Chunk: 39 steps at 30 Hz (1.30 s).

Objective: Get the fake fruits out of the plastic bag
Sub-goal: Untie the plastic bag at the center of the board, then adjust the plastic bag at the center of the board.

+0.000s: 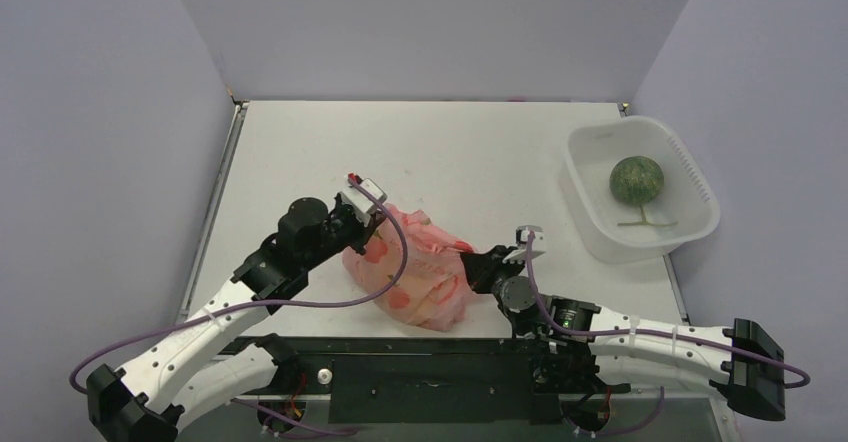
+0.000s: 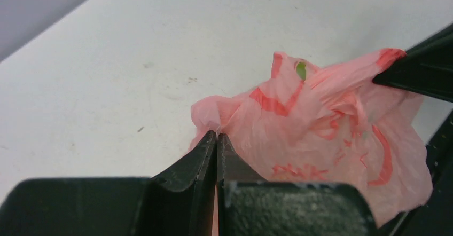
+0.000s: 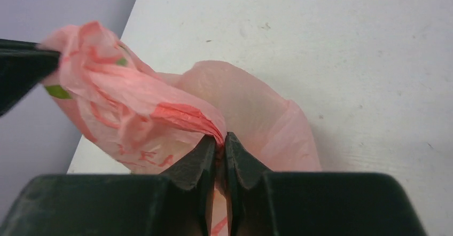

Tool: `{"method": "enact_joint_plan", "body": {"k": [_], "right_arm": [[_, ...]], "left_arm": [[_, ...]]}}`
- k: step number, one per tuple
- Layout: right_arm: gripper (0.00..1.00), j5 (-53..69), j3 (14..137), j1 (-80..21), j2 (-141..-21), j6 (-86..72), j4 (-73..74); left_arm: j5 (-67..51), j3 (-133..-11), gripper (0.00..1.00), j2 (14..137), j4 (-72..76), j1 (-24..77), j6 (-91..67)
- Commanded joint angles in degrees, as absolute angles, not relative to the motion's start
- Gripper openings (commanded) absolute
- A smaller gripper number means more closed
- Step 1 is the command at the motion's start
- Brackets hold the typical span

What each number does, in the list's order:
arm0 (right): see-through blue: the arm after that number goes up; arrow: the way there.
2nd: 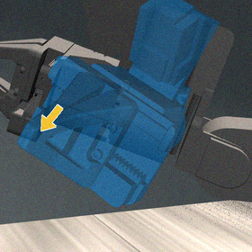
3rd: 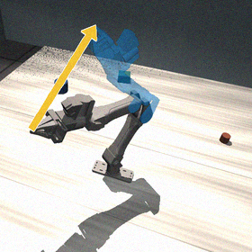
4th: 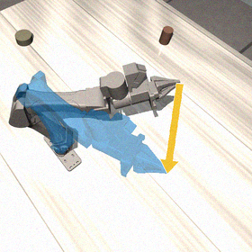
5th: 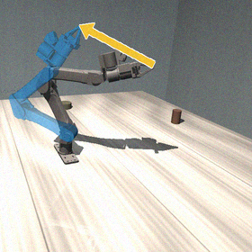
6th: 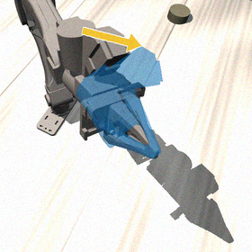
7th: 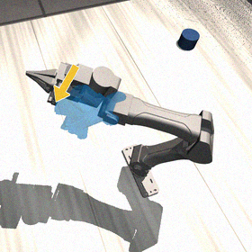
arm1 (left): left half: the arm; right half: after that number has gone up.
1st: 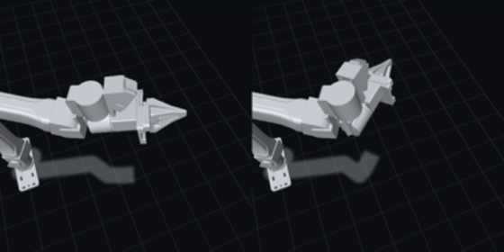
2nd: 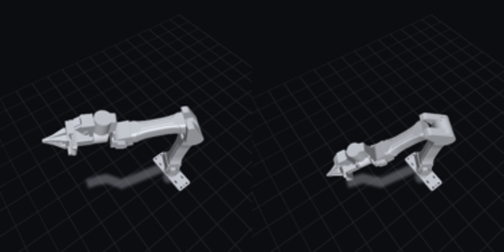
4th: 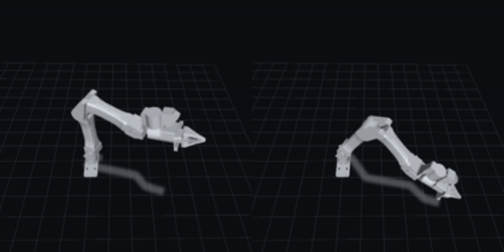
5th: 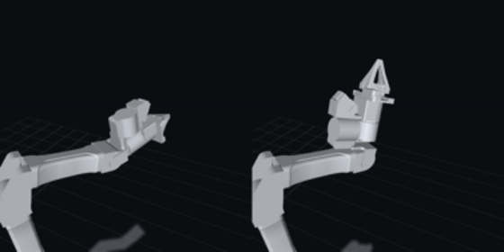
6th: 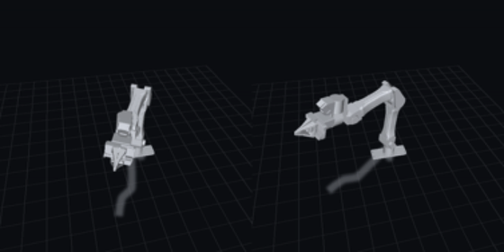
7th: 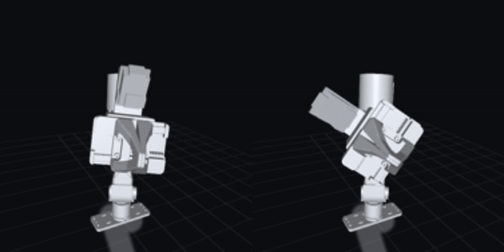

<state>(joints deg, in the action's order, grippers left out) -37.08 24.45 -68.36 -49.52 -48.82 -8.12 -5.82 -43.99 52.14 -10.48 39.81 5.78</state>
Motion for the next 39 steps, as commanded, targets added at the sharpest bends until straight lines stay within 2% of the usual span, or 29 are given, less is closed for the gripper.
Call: {"method": "enact_joint_plan", "body": {"k": [1,5,9,11,12,15,16,17,19,21,24,29,33,35,37,38,39], "right_arm": [[0.10,-40.62,17.24,-68.34,-45.80,-56.39,-10.73],[0.14,-38.16,20.73,-68.27,-47.81,-50.08,-8.44],[0.23,-35.62,26.82,-67.90,-51.82,-42.00,-1.11],[0.39,-33.74,29.54,-67.86,-52.89,-38.32,1.58],[0.42,-33.11,30.87,-67.92,-53.17,-37.13,2.33],[0.69,-32.22,32.70,-67.64,-53.09,-32.82,4.53],[0.74,-30.56,33.73,-67.14,-53.02,-32.23,4.81],[0.83,-29.74,34.71,-66.97,-53.10,-30.67,5.09],[0.92,-28.58,36.11,-66.76,-53.50,-28.92,4.94],[0.94,-28.81,38.19,-65.36,-54.73,-28.53,5.72],[0.90,-27.34,40.45,-63.51,-57.05,-28.88,6.47],[0.86,-18.16,42.55,-62.07,-61.06,-25.05,2.03],[0.79,-21.00,44.81,-62.05,-64.18,-25.40,2.46],[0.67,-25.78,45.56,-62.05,-65.10,-26.80,3.78],[0.34,-31.08,45.85,-62.05,-65.33,-29.55,5.63],[0.11,-32.72,45.63,-62.14,-65.23,-31.69,6.75],[0.04,-35.01,45.31,-62.29,-64.56,-32.63,6.80]], "left_arm": [[3.46,-42.23,0.00,49.20,-3.07,38.75,5.86],[-0.99,-43.38,0.00,51.13,-5.04,38.50,6.34],[-5.37,-44.65,0.00,52.65,-6.57,38.49,6.42],[-6.27,-44.73,0.00,52.95,-6.79,38.50,6.56],[-6.48,-44.91,0.00,53.14,-7.21,38.47,6.62],[-6.52,-45.38,0.00,53.41,-7.84,38.37,6.75],[-6.49,-45.32,0.00,53.28,-7.76,38.33,6.76],[-6.58,-45.17,0.00,53.14,-7.66,38.33,6.81],[-7.04,-44.96,0.00,52.69,-7.34,38.32,6.93],[-7.18,-44.66,0.00,51.84,-7.01,38.32,6.94],[-6.68,-43.98,0.00,51.10,-6.39,38.31,6.90],[-6.77,-44.10,0.00,51.09,-6.96,38.29,6.90],[-7.01,-43.98,0.00,51.23,-6.78,38.31,6.69],[-7.23,-44.06,0.00,51.30,-6.99,38.28,6.62],[-7.09,-43.85,0.00,51.20,-7.03,38.29,6.53],[-6.93,-43.75,0.00,51.18,-6.98,38.26,6.44],[-6.63,-43.67,0.00,51.16,-6.91,38.33,6.39]]}}
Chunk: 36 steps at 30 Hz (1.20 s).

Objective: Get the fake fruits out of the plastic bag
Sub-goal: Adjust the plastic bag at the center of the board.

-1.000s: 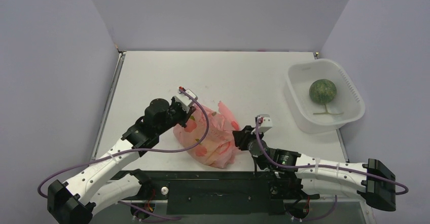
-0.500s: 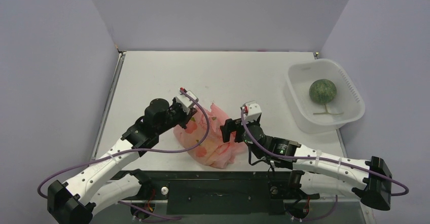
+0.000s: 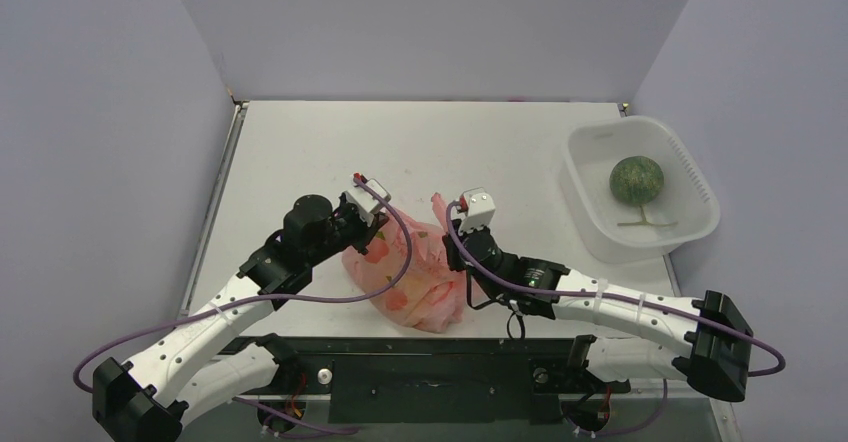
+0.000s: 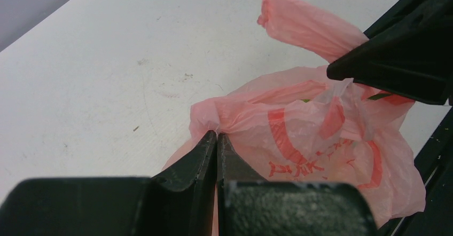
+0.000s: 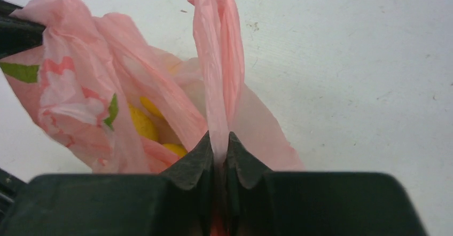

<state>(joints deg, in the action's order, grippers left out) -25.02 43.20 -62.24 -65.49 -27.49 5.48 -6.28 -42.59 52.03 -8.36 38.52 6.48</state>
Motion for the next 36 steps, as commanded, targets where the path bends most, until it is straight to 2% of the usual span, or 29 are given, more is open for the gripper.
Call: {"method": "enact_joint_plan", "body": {"k": [1,3,8,13,20,24,28,33,36], "right_arm": [[0.00,-35.69,44.11,-62.44,-64.14,-33.84,5.96],[0.00,-34.95,42.19,-62.50,-62.39,-34.88,3.49],[0.00,-33.73,40.17,-62.82,-58.86,-36.68,0.72],[0.00,-32.84,37.86,-62.80,-55.27,-38.80,0.53],[0.00,-30.05,31.50,-62.51,-47.68,-40.15,-4.31],[0.00,-26.79,30.35,-62.32,-46.66,-40.13,-6.31],[0.00,-25.32,30.08,-62.33,-46.53,-39.83,-6.87],[0.00,-24.96,28.98,-62.23,-44.54,-39.81,-7.55],[0.00,-25.11,28.12,-62.08,-43.30,-39.78,-7.48]], "left_arm": [[-6.44,-43.63,0.00,51.16,-6.88,38.37,6.30],[-6.14,-43.60,0.00,51.23,-6.97,38.40,6.13],[-6.07,-43.37,0.24,51.09,-8.13,39.66,6.11],[-6.83,-45.71,0.44,50.28,-12.22,40.53,2.14],[-19.52,-57.31,0.47,52.67,-23.90,40.12,-13.53],[-24.23,-62.93,0.44,53.27,-26.62,41.67,-15.32],[-13.43,-71.90,0.41,58.52,-36.52,51.32,-9.71],[18.60,-76.00,0.41,65.96,-43.47,67.88,-1.95],[32.76,-75.18,0.43,69.67,-42.83,79.86,5.54]]}}
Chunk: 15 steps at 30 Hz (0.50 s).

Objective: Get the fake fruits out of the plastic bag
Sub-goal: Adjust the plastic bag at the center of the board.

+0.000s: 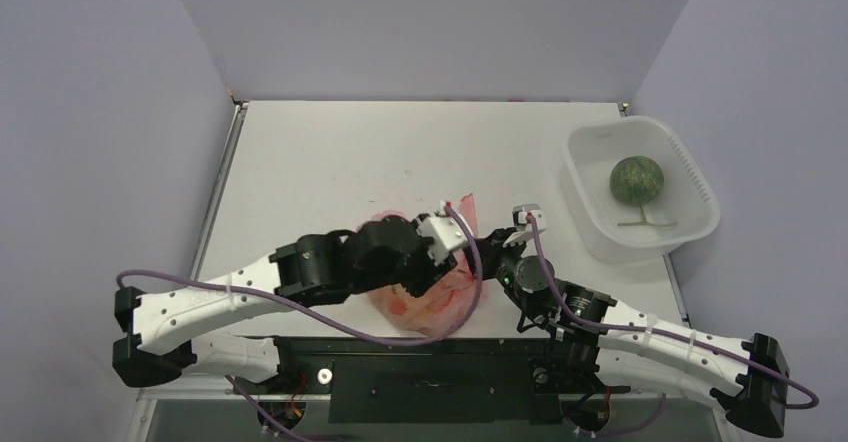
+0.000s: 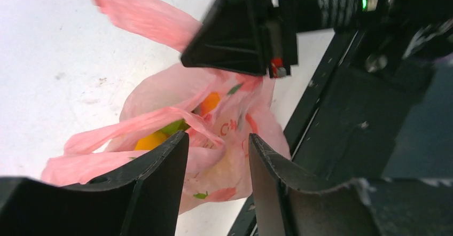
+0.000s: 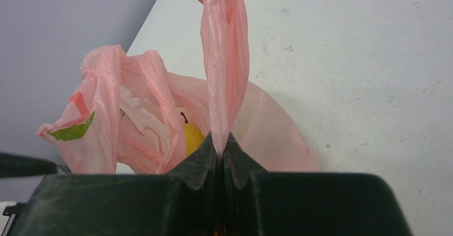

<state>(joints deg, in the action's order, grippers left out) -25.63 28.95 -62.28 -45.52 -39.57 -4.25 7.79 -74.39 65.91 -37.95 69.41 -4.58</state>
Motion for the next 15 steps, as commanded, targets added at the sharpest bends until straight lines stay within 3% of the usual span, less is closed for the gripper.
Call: {"method": "enact_joint_plan", "body": {"k": [1,5,15], "right_arm": [[0.00,-25.12,27.84,-61.98,-43.05,-39.80,-7.47],[0.00,-25.43,27.16,-61.63,-41.99,-39.60,-7.33],[0.00,-25.12,26.73,-61.17,-41.62,-39.95,-7.36]], "left_arm": [[37.72,-74.71,0.44,70.34,-42.60,81.86,6.86],[45.92,-74.60,0.47,74.73,-43.90,89.48,13.54],[52.04,-72.37,0.48,82.75,-46.50,89.90,16.34]]}}
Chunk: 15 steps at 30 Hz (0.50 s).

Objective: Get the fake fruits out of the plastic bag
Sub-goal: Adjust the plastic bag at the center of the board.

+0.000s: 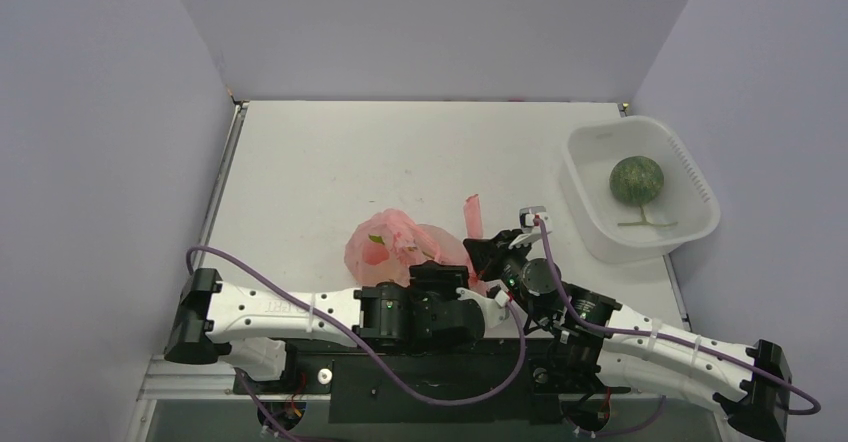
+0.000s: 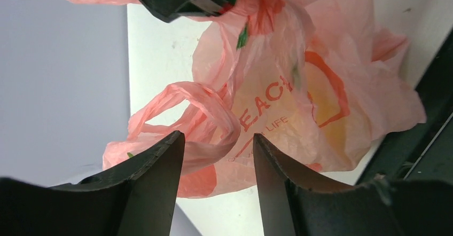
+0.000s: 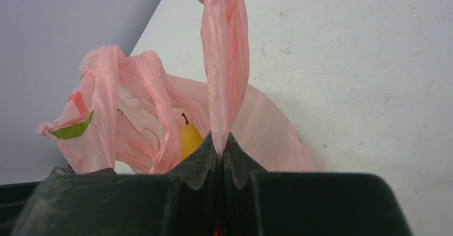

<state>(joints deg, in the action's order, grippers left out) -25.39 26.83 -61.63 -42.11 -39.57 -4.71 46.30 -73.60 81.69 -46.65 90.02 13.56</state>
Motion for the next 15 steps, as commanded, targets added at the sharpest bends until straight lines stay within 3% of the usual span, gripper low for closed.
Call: {"method": "enact_joint_plan", "body": {"k": [1,5,7,8,15], "right_arm": [[0.00,-25.08,26.77,-61.17,-41.65,-40.05,-7.38],[0.00,-24.82,27.30,-61.13,-41.98,-40.08,-7.11],[0.00,-24.84,27.59,-61.10,-42.17,-40.01,-6.85],[0.00,-24.86,27.68,-61.14,-42.43,-40.00,-6.72],[0.00,-26.52,31.12,-60.13,-45.04,-38.68,-3.41]], "left_arm": [[53.20,-71.66,0.48,82.90,-45.75,89.77,16.74],[54.45,-70.86,0.42,83.68,-42.49,87.08,18.01],[54.20,-71.80,0.20,83.52,-41.74,85.23,16.49],[54.29,-72.20,0.04,83.02,-41.00,84.71,15.80],[46.35,-75.19,0.00,76.64,-36.51,77.09,6.27]]}}
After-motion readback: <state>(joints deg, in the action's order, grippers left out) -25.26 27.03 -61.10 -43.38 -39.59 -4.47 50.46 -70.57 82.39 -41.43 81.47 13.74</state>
